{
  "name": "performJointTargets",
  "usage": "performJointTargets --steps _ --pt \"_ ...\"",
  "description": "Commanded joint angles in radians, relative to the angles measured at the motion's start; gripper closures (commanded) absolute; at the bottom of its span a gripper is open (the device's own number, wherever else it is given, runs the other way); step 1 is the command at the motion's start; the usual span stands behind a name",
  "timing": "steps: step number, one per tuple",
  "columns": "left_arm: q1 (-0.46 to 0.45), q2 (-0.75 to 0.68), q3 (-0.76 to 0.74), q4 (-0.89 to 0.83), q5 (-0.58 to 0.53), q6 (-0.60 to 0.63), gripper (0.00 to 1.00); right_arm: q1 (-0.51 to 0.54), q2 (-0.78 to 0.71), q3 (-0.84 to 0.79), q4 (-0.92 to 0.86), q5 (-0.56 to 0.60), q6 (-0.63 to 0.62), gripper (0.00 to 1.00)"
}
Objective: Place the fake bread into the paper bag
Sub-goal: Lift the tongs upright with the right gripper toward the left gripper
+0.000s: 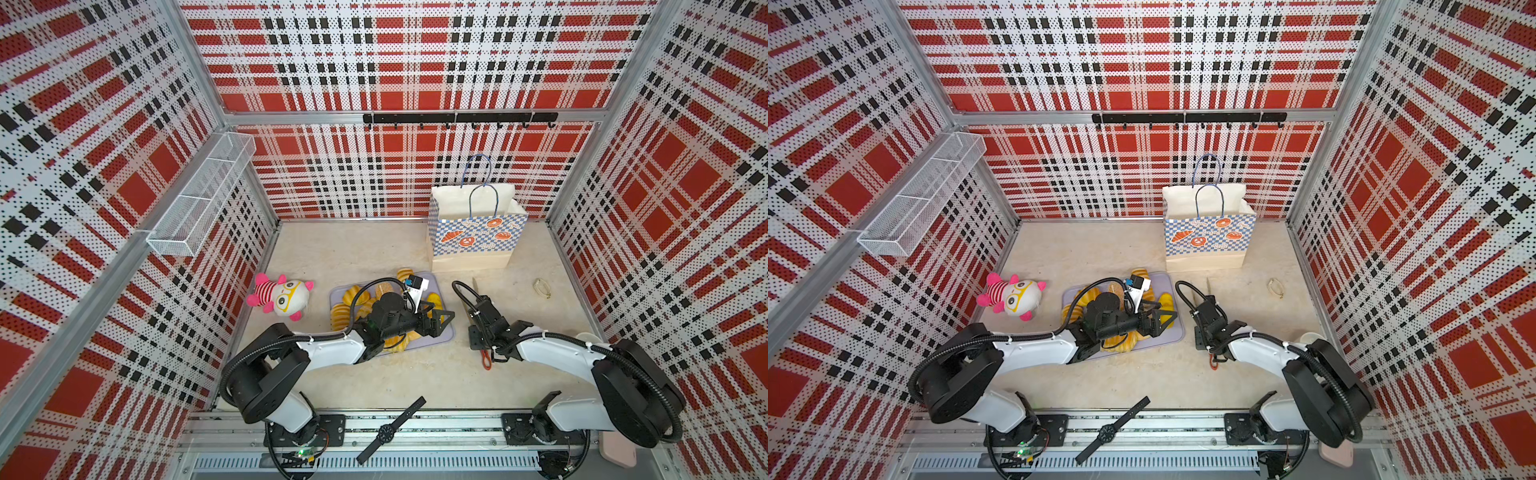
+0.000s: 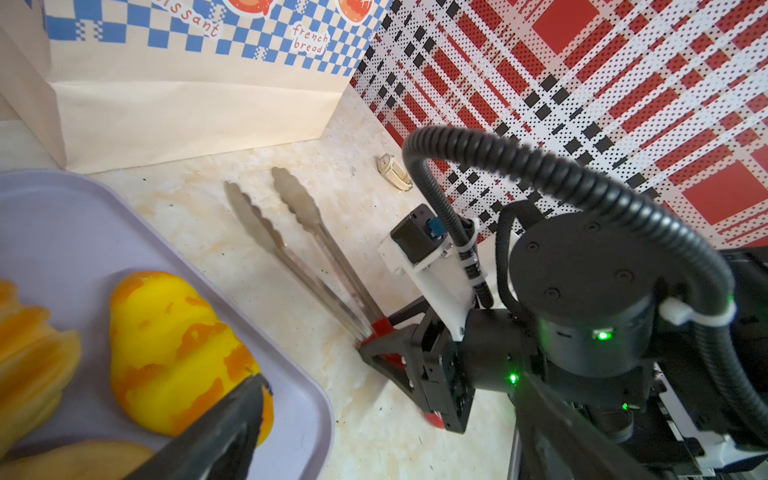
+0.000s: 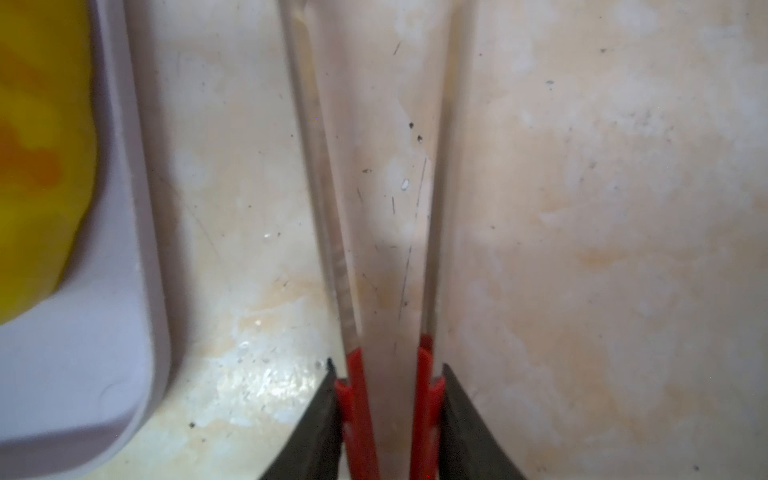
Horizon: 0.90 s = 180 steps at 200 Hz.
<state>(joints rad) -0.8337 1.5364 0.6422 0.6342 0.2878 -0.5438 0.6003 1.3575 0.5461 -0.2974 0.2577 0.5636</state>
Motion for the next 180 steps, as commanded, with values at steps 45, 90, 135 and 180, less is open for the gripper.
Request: performJointTargets --steps 45,90,135,180 --pt "-0.002 -0.051 -0.002 -0.006 -0.012 0.021 0.04 0.004 -0.202 -0.053 0.004 0.023 0.046 0.83" --pt "0.011 -0.087 -0.015 -0.005 -0.012 0.027 0.04 0.005 -0.502 -0.064 -0.068 -0.089 0.049 0.92" --pt "0.036 -0.180 -0.060 0.006 -0.019 0.043 0.03 0.005 -0.789 -0.076 0.007 -0.333 -0.001 0.97" --pt "0.045 -0.277 -0.160 0.186 0.050 0.037 0.03 0.004 -0.749 -0.048 0.247 -0.709 -0.085 0.97"
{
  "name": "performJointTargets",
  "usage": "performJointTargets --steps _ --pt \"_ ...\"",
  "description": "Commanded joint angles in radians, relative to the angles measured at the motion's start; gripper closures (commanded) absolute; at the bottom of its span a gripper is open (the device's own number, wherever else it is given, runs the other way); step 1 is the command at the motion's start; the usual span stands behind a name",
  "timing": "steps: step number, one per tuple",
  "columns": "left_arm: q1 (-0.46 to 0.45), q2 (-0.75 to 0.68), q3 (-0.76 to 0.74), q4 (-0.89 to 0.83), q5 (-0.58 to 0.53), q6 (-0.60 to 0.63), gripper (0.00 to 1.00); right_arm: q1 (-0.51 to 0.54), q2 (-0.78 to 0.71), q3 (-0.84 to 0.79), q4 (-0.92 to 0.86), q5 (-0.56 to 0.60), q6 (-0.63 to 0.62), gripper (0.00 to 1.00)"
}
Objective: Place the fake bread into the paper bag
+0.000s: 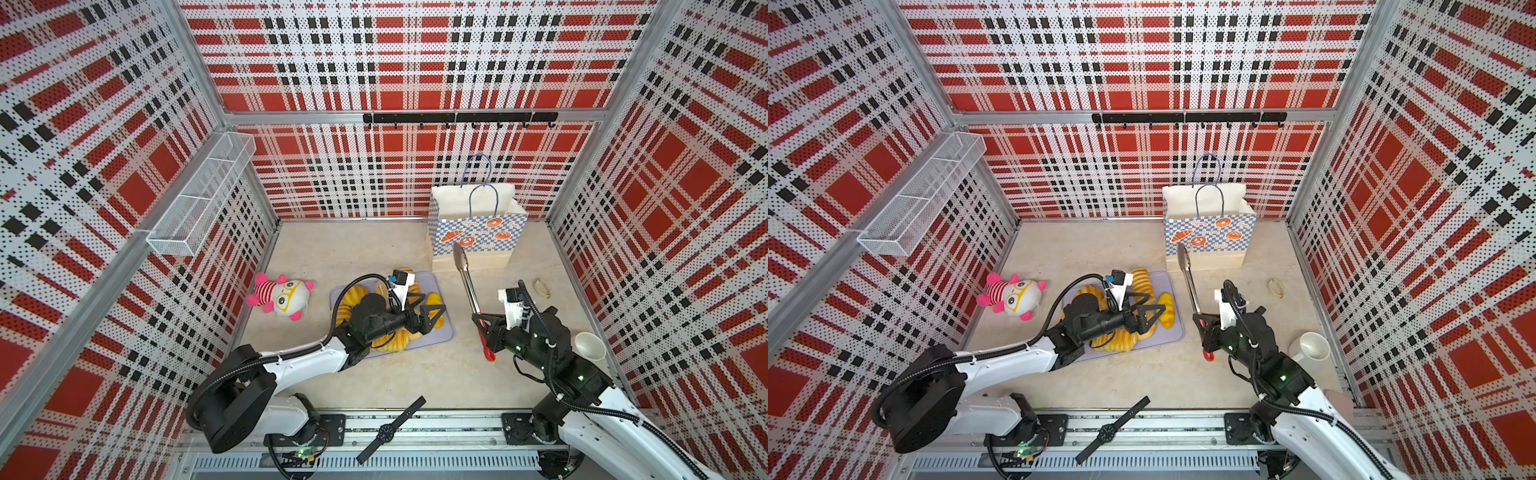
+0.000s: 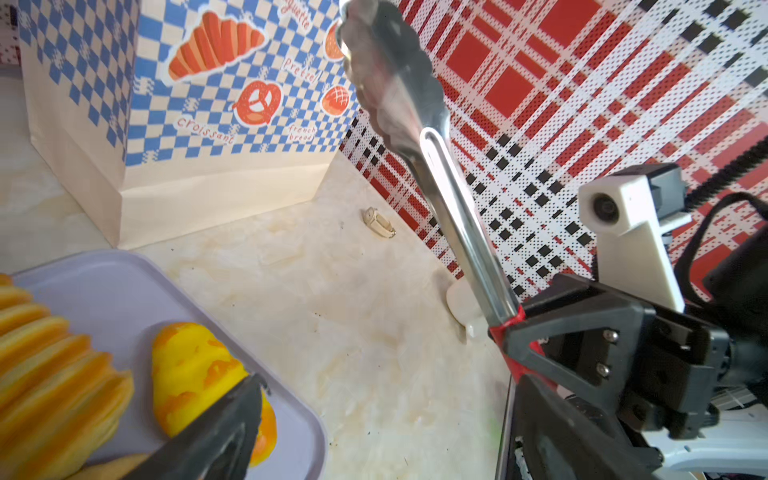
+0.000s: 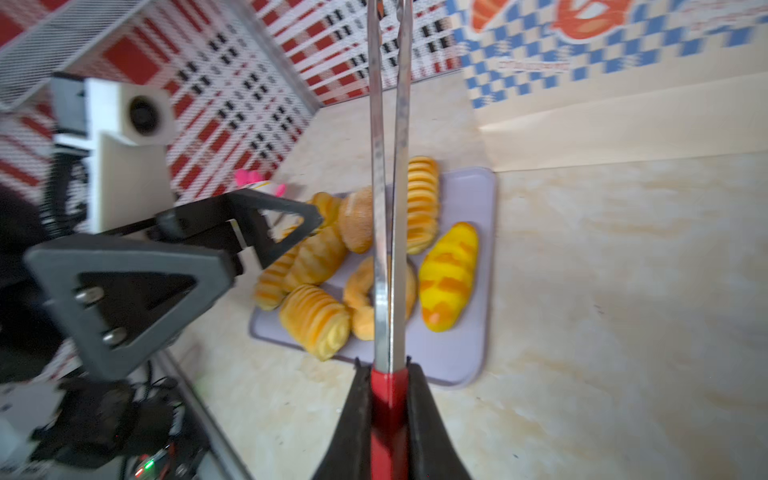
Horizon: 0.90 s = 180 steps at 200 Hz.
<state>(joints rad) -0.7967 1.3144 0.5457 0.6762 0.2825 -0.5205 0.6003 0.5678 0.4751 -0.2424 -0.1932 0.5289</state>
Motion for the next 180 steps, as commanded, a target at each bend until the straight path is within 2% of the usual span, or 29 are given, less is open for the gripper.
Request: performJointTargets --steps 1,29,57,73,111,158,180 --pt "0.008 -0.057 -0.067 0.154 0.059 0.014 0.03 0.004 0.045 0.024 0.199 -0.266 -0.049 0.97" --pt "0.013 -0.135 -0.152 0.302 0.096 0.004 0.08 0.006 0.159 0.033 0.407 -0.431 -0.012 0.98" --pt "0.030 -0.184 -0.220 0.431 0.104 -0.014 0.15 0.006 0.271 0.047 0.581 -0.518 0.017 1.00" --pt "0.039 -0.180 -0.226 0.464 0.132 -0.035 0.18 0.007 0.320 0.029 0.718 -0.555 0.092 1.00" --pt "0.045 -0.122 -0.228 0.557 0.179 -0.092 0.31 0.009 0.399 -0.050 1.027 -0.600 0.218 1.00" --pt "0.049 -0.085 -0.215 0.587 0.185 -0.117 0.29 0.013 0.489 -0.101 1.285 -0.633 0.313 1.00" --pt "0.038 -0.064 -0.206 0.644 0.192 -0.141 0.34 0.022 0.549 -0.107 1.397 -0.656 0.370 1.00"
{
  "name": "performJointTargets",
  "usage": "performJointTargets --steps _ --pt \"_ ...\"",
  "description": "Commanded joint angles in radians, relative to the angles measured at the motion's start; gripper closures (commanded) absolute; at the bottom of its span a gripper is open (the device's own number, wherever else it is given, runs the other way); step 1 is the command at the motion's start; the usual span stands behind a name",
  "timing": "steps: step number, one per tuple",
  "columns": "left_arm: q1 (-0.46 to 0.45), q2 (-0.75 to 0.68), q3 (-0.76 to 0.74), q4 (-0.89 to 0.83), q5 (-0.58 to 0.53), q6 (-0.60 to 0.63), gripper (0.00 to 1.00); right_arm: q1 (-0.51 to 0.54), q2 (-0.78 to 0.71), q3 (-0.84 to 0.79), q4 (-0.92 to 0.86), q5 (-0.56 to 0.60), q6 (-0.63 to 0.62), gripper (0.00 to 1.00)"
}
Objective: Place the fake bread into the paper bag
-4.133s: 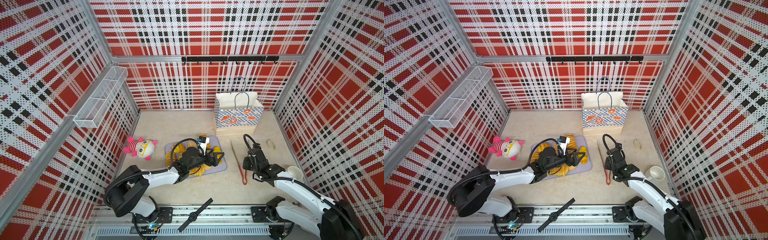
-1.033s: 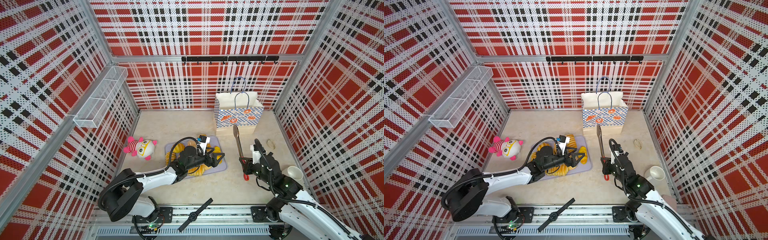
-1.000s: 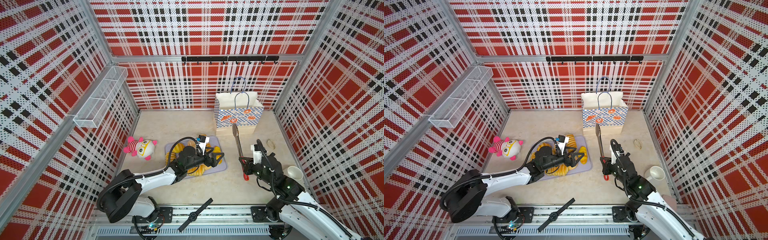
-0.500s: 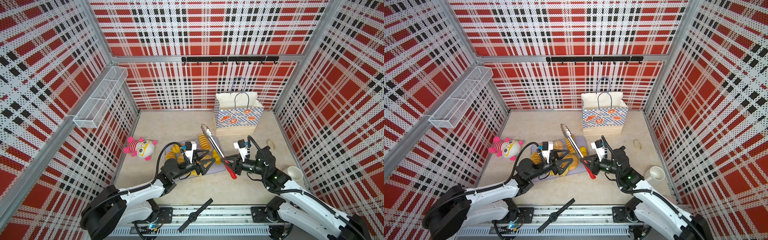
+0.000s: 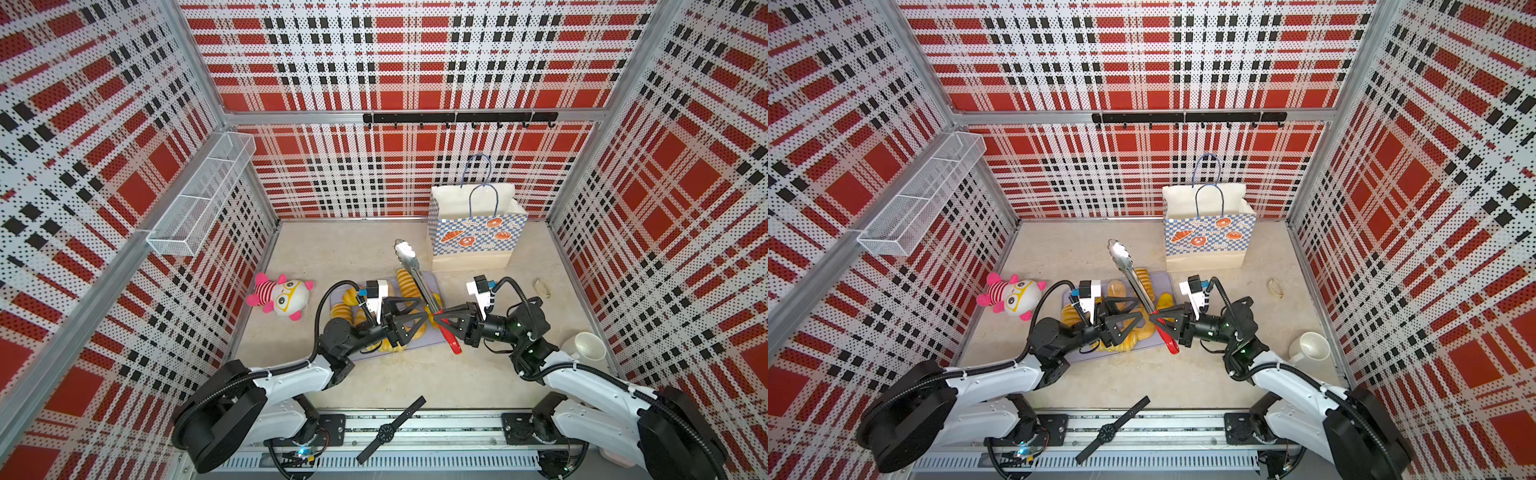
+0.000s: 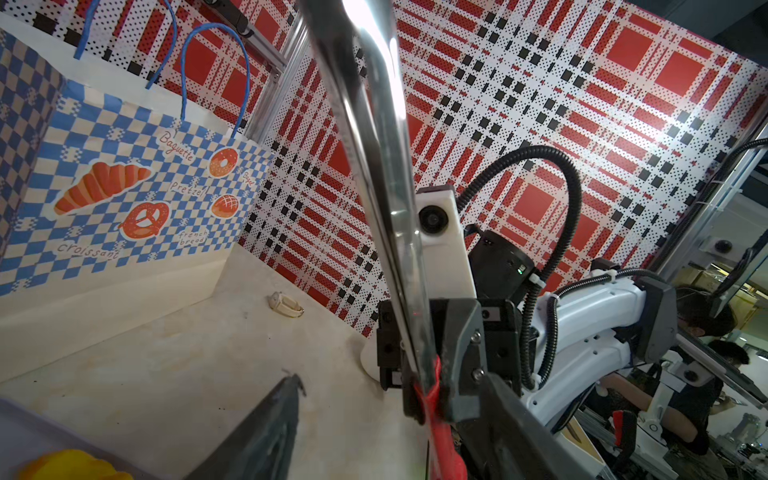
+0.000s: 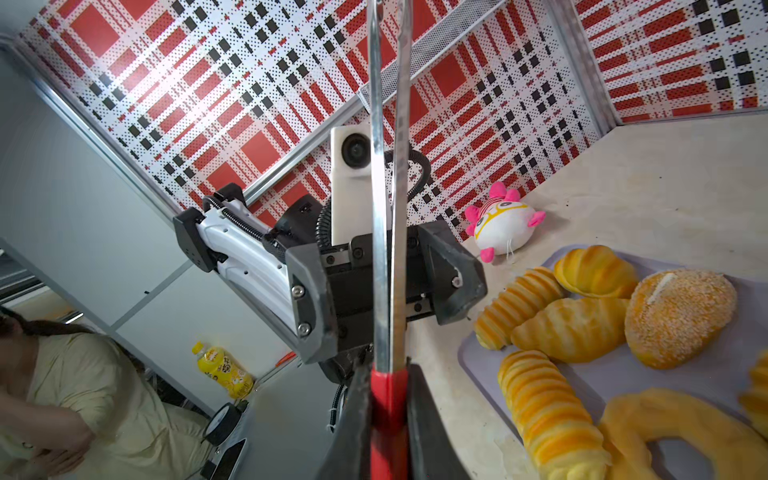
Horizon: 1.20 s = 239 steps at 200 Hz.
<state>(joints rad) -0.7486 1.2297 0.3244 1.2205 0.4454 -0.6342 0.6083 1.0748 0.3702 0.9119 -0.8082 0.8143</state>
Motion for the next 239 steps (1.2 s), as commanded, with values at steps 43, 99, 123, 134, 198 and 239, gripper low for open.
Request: performJointTargets --steps 43,99,123,134,198,239 --pt "-0.033 0.062 0.090 0.109 0.021 -0.050 0.51 0.022 0.103 -0.009 0.391 -0.064 0.156 1.00" --pt "-0.060 0.117 0.161 0.093 0.010 -0.048 0.84 0.034 0.060 -0.015 0.306 -0.028 0.099 1.00" --pt "-0.063 0.100 0.164 0.094 0.011 -0.047 0.99 0.035 0.056 -0.017 0.283 -0.018 0.078 1.00" --pt "-0.063 0.089 0.158 0.093 0.002 -0.045 1.00 0.035 0.056 -0.019 0.285 -0.017 0.070 0.96" --pt "-0.058 0.007 0.125 0.051 -0.049 -0.057 1.00 0.036 -0.001 -0.055 0.231 0.013 -0.104 0.45" --pt "-0.070 -0.014 0.114 0.035 -0.052 -0.065 1.00 0.058 -0.030 -0.021 0.111 0.006 -0.203 0.48"
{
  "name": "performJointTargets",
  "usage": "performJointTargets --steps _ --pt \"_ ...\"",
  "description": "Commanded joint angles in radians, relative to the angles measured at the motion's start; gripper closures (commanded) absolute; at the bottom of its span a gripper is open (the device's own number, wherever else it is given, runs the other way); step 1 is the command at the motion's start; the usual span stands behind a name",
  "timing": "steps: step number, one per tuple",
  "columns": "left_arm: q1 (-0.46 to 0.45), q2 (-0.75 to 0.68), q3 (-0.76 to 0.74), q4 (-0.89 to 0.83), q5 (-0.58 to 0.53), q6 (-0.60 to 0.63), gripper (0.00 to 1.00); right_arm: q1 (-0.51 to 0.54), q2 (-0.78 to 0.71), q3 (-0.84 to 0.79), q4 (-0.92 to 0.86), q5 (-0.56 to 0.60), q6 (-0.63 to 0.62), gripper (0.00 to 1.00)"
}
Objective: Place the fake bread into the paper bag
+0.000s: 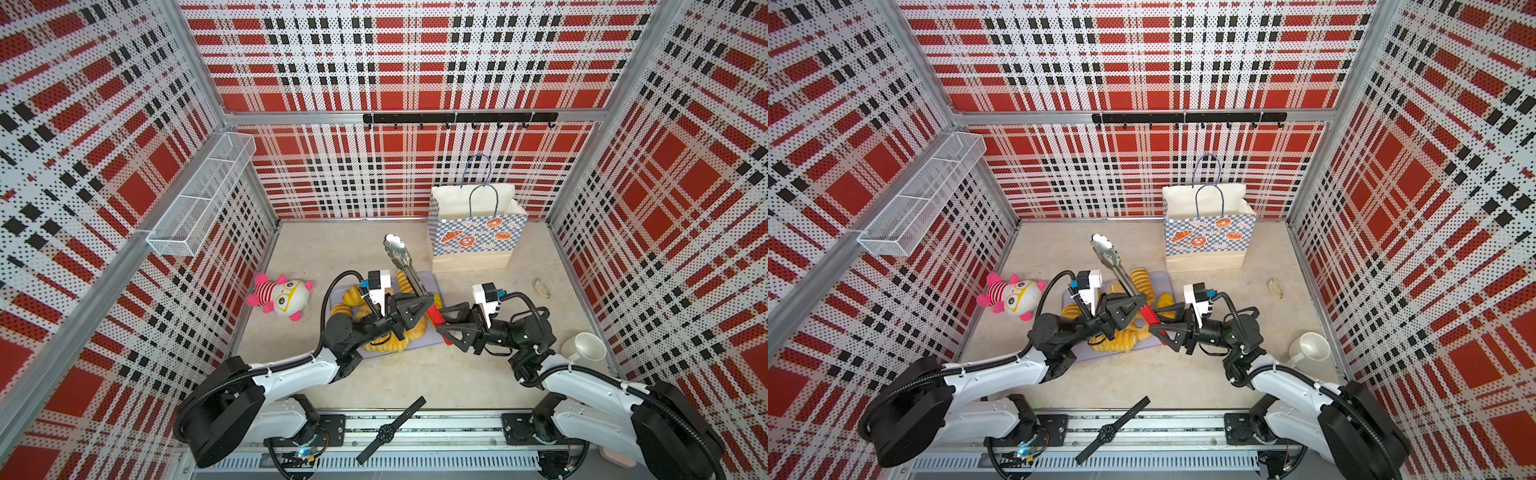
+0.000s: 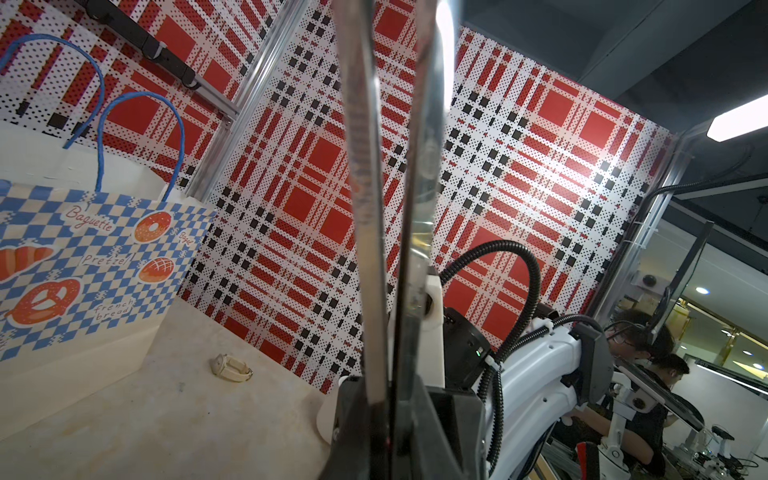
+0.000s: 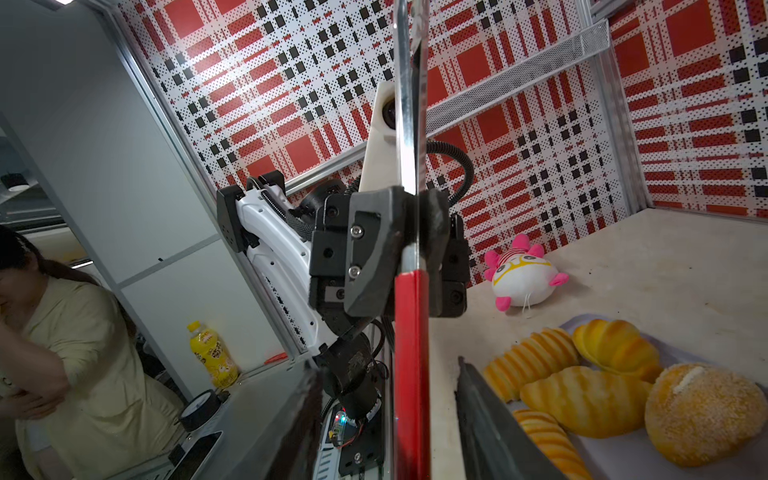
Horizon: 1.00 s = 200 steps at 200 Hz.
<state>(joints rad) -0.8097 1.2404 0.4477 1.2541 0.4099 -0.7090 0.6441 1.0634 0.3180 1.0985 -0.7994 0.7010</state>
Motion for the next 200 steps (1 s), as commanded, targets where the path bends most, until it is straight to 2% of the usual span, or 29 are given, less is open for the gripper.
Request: performJointTargets --steps 1,43,91,125,133,149,155,173,196,200 --pt "-0.009 -0.025 -0.008 0.000 -0.018 0.009 1.00 0.023 -0.019 0.033 -0.081 -0.002 -0.094 0.48" --pt "-0.050 -0.014 0.007 -0.020 -0.036 0.013 1.00 0.105 -0.027 0.119 -0.320 0.067 -0.258 0.52" --pt "-0.086 0.000 0.028 -0.043 -0.055 0.016 1.00 0.127 0.015 0.132 -0.280 0.085 -0.242 0.84" --pt "-0.086 -0.015 0.027 -0.065 -0.054 0.034 1.00 0.127 0.016 0.118 -0.252 0.079 -0.234 0.99" --pt "-0.082 -0.020 0.021 -0.077 -0.059 0.043 0.91 0.127 0.012 0.117 -0.252 0.082 -0.230 1.00" --pt "-0.062 -0.032 0.002 -0.078 -0.054 0.053 0.66 0.127 0.000 0.116 -0.261 0.094 -0.222 1.00" --pt "-0.051 -0.036 -0.005 -0.079 -0.038 0.060 0.59 0.127 -0.006 0.116 -0.271 0.101 -0.218 1.00" --pt "0.002 -0.061 -0.023 -0.117 -0.002 0.084 0.37 0.128 -0.036 0.129 -0.364 0.148 -0.233 1.00" --pt "0.078 -0.127 -0.052 -0.213 -0.022 0.102 0.13 0.127 -0.097 0.180 -0.591 0.310 -0.282 1.00" --pt "0.083 -0.146 -0.057 -0.236 -0.041 0.112 0.01 0.127 -0.106 0.191 -0.640 0.353 -0.286 1.00"
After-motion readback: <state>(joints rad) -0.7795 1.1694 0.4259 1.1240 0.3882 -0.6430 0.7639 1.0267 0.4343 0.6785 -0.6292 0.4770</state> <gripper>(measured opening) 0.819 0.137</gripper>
